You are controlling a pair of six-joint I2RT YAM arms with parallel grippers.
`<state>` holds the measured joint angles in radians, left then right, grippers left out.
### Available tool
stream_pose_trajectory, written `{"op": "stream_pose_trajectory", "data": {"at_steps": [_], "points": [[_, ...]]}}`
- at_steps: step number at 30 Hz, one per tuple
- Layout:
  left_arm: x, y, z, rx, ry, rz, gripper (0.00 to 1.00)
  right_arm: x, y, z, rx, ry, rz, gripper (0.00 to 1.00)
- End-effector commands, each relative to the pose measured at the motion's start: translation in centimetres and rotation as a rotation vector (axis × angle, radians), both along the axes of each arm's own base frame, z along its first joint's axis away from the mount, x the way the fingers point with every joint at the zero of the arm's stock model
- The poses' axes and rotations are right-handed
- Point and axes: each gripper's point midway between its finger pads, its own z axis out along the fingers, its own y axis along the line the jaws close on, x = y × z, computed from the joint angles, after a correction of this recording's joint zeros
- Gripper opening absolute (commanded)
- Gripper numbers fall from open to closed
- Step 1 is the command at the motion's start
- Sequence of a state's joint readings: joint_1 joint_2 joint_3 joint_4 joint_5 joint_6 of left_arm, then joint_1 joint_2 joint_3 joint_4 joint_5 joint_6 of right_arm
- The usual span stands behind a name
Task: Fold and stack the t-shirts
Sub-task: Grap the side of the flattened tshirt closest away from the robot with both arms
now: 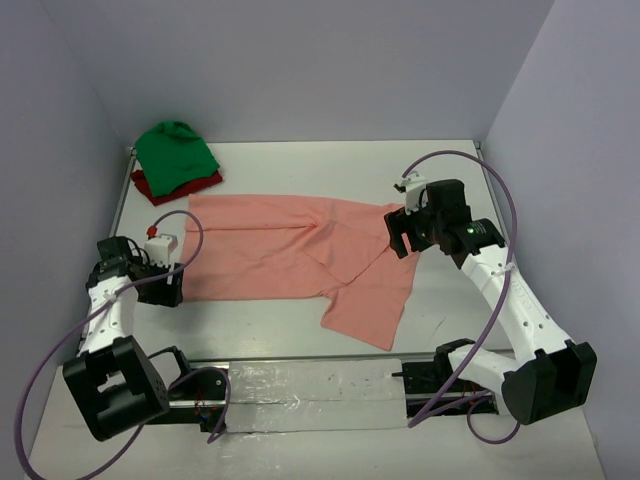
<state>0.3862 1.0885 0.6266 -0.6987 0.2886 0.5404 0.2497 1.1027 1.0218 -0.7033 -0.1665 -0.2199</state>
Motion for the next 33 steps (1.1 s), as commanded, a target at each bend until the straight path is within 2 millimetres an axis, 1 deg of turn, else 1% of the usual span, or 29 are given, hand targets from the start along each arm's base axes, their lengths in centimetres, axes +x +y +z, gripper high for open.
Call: {"op": "stream_pose_trajectory", "data": {"at_steps": [1,5,7,13,17,23,25,26,27,29,30,32,33], "points": [[0.9,0.1,0.2,-0.029,-0.031,-0.022,0.79,0.5,0.3,0.6,0.023,-0.020,-0.002,0.82],[2.4,0.5,-0.2,-0.047,-0.043,-0.016,0.79,0.3,0.7,0.7,0.039,-0.017,0.012,0.82],[2.7,0.5,-0.7,-0.071,-0.030,-0.012,0.78,0.2,0.8,0.7,0.040,-0.014,0.018,0.82],[4.5,0.6,-0.9,-0.107,-0.056,-0.012,0.78,0.1,0.7,0.6,0.038,-0.013,0.019,0.82],[5.4,0.7,-0.9,-0.122,-0.070,-0.002,0.77,0.1,0.7,0.3,0.035,-0.005,0.021,0.82],[6.6,0.8,0.0,-0.136,-0.119,0.007,0.77,-0.1,0.9,-0.2,0.037,0.020,0.040,0.83],[6.7,0.7,0.0,-0.140,-0.123,0.006,0.77,-0.6,1.4,-1.0,0.042,0.063,0.070,0.83],[6.8,0.7,0.0,-0.143,-0.127,0.009,0.77,-1.0,1.9,-1.3,0.054,0.083,0.108,0.83],[6.9,0.7,0.0,-0.143,-0.130,0.012,0.77,-1.5,2.1,-2.2,0.051,0.134,0.130,0.83],[6.9,0.6,-0.1,-0.145,-0.132,0.012,0.77,-1.8,2.5,-2.8,0.040,0.166,0.182,0.83],[6.9,0.6,-0.1,-0.147,-0.132,0.014,0.77,-2.5,2.9,-3.4,0.029,0.205,0.212,0.83],[7.0,0.6,0.0,-0.148,-0.136,0.016,0.77,-3.3,3.2,-4.1,-0.014,0.215,0.290,0.83],[7.0,0.7,-0.1,-0.149,-0.136,0.019,0.77,-3.4,3.6,-4.0,-0.055,0.173,0.318,0.84]]}}
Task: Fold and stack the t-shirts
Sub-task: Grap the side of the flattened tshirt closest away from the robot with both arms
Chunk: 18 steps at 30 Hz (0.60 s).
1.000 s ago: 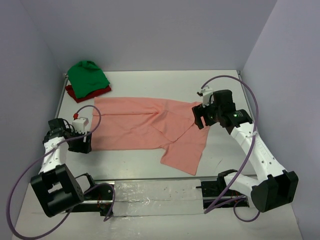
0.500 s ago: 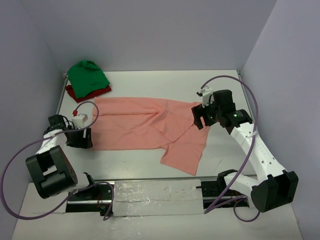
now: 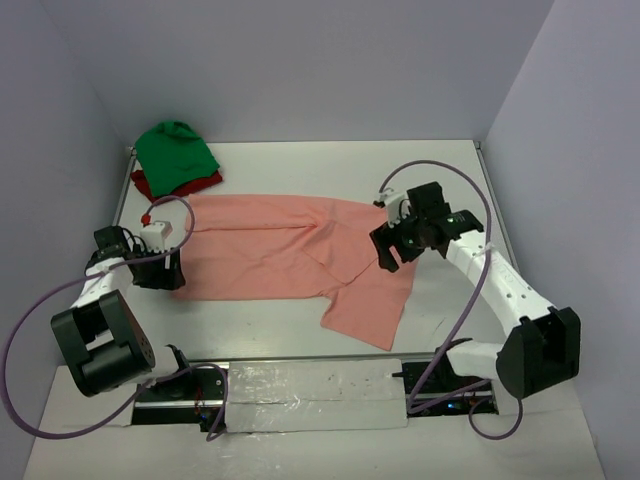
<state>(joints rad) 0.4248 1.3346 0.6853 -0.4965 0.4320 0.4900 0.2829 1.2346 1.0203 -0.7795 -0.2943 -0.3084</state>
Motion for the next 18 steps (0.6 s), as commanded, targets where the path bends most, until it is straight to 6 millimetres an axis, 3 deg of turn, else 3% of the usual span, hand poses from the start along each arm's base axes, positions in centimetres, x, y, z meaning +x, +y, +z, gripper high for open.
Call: {"op": "stream_pose_trajectory", "data": {"at_steps": [1,8,12,18], "points": [[2.0,0.4,1.5,-0.009,-0.081,0.003,0.77,-2.1,1.2,-0.6,-0.074,-0.040,0.174,0.85],[2.4,0.5,2.0,-0.020,-0.093,0.019,0.77,-4.4,4.1,-2.2,-0.275,-0.163,0.379,0.86],[2.8,0.4,2.4,-0.030,-0.105,0.024,0.77,-7.3,6.0,-5.4,-0.414,-0.139,0.549,0.85],[2.8,0.4,2.7,-0.029,-0.115,0.027,0.77,-9.3,6.5,-9.6,-0.583,-0.129,0.671,0.84]]}}
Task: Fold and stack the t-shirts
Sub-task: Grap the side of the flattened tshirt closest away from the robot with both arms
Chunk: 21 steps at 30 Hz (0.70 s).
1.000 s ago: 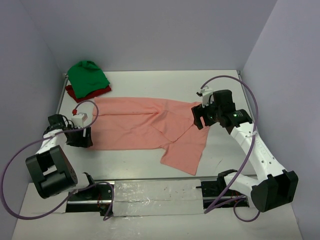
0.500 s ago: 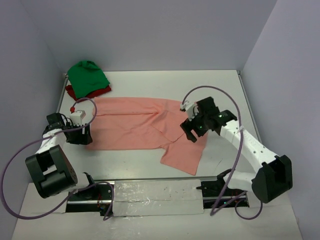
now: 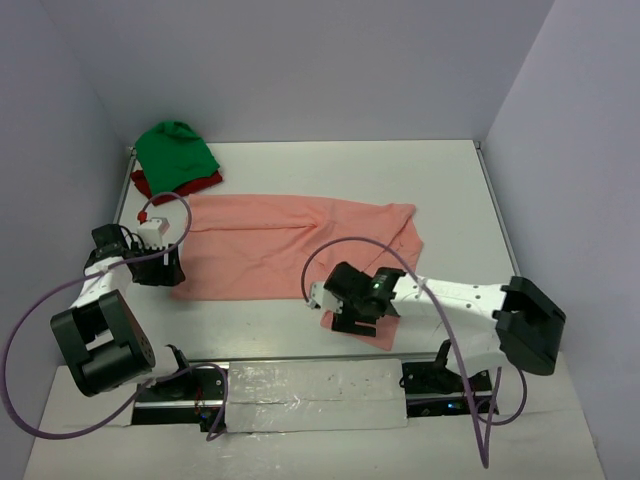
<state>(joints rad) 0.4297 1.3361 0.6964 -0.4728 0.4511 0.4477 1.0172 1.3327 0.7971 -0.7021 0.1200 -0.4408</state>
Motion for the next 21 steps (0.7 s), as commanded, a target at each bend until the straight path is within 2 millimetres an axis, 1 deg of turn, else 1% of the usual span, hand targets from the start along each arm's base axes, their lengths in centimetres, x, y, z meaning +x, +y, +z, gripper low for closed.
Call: {"op": "stream_pose_trajectory", "data": {"at_steps": [1,2,3,6,8,10,11,13,14,16,18,21], "points": [[1.9,0.4,2.1,-0.003,-0.089,-0.001,0.76,0.3,0.1,-1.0,-0.065,-0.066,0.019,0.84],[1.9,0.4,2.0,-0.003,-0.086,0.000,0.77,0.0,0.4,-1.2,-0.061,-0.051,0.030,0.83],[1.9,0.4,2.1,-0.002,-0.088,-0.002,0.77,-0.8,1.0,-1.5,-0.055,-0.026,0.056,0.83],[1.8,0.5,1.9,0.001,-0.085,0.002,0.77,-1.9,1.9,-1.7,-0.045,0.011,0.082,0.82],[1.7,0.4,1.8,0.000,-0.083,0.000,0.77,-2.2,2.3,-1.6,-0.032,0.025,0.080,0.81],[1.7,0.4,1.7,0.002,-0.082,0.002,0.77,-2.9,3.0,-1.3,-0.007,0.050,0.081,0.80],[1.6,0.5,1.5,0.002,-0.078,0.003,0.77,-3.4,2.9,-1.1,-0.011,0.070,0.087,0.80],[1.5,0.6,1.5,0.010,-0.081,0.004,0.77,-4.0,3.8,-0.5,0.022,0.094,0.089,0.79],[1.5,0.7,1.6,0.013,-0.082,0.005,0.77,-4.6,3.6,-0.4,0.016,0.119,0.096,0.78],[1.5,0.7,1.6,0.013,-0.081,0.004,0.77,-4.8,4.0,-0.1,0.027,0.120,0.102,0.75],[1.5,0.9,1.7,0.011,-0.080,0.008,0.77,-5.0,4.0,0.0,0.016,0.135,0.109,0.67],[1.6,0.9,1.8,0.014,-0.082,0.007,0.77,-5.4,3.6,-0.6,-0.031,0.163,0.123,0.66]]}}
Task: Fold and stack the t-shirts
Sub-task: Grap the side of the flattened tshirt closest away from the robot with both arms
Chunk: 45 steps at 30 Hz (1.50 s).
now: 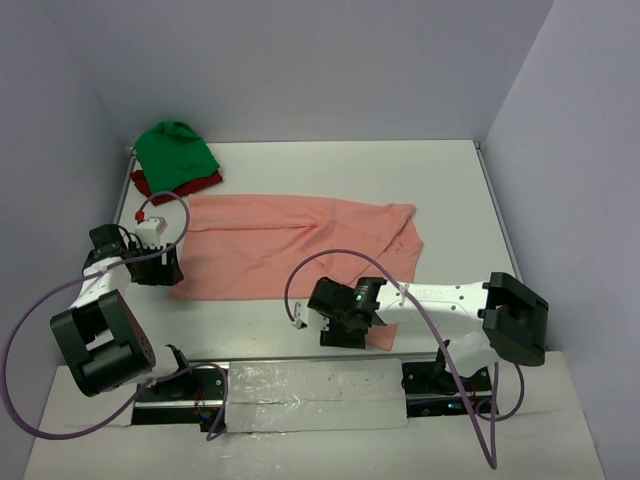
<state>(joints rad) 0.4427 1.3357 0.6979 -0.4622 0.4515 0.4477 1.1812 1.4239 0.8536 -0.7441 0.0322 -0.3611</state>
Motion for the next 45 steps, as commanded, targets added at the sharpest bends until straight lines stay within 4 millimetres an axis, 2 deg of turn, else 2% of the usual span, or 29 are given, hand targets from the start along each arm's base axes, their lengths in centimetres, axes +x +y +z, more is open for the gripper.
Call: {"op": "stream_pose_trajectory", "data": {"at_steps": [1,5,11,15,22,25,26,27,28,30,40,42,45], "points": [[1.5,0.5,1.8,0.010,-0.073,-0.006,0.77,-0.8,0.2,-0.1,-0.035,0.042,0.019,0.66],[1.5,0.6,1.9,0.013,-0.075,-0.005,0.77,-0.9,-0.3,-1.7,-0.087,0.048,0.034,0.66],[1.4,0.8,1.9,0.013,-0.074,-0.002,0.77,-0.4,-0.5,-2.6,-0.129,0.031,0.035,0.65],[1.4,0.9,2.2,0.021,-0.084,0.003,0.77,0.0,-1.0,-3.3,-0.156,0.007,0.020,0.56],[1.3,0.9,3.0,0.027,-0.098,0.007,0.77,1.2,-1.7,-4.1,-0.208,-0.059,-0.008,0.53],[1.2,0.9,3.2,0.032,-0.101,0.008,0.77,1.3,-2.0,-4.6,-0.240,-0.061,-0.017,0.39],[1.1,0.9,3.2,0.032,-0.100,0.009,0.77,1.2,-2.2,-4.8,-0.256,-0.051,-0.015,0.32],[1.1,0.9,3.2,0.034,-0.101,0.007,0.77,1.0,-2.1,-5.0,-0.255,-0.040,-0.018,0.19],[1.1,0.9,3.2,0.036,-0.102,0.008,0.77,1.0,-2.0,-5.0,-0.256,-0.035,-0.018,0.11],[0.9,1.0,3.0,0.038,-0.095,0.010,0.77,0.8,-1.8,-5.0,-0.250,-0.020,-0.022,0.00],[-0.4,-0.2,2.1,-0.011,-0.032,-0.044,0.77,1.4,-1.2,-4.3,-0.225,-0.026,-0.048,0.00],[-0.7,-0.2,1.6,-0.018,0.003,-0.069,0.77,1.8,-0.8,-4.1,-0.217,-0.039,-0.050,0.00],[-2.1,-0.5,0.3,-0.041,0.101,-0.093,0.77,2.2,-0.3,-3.7,-0.201,-0.044,-0.061,0.00]]}}
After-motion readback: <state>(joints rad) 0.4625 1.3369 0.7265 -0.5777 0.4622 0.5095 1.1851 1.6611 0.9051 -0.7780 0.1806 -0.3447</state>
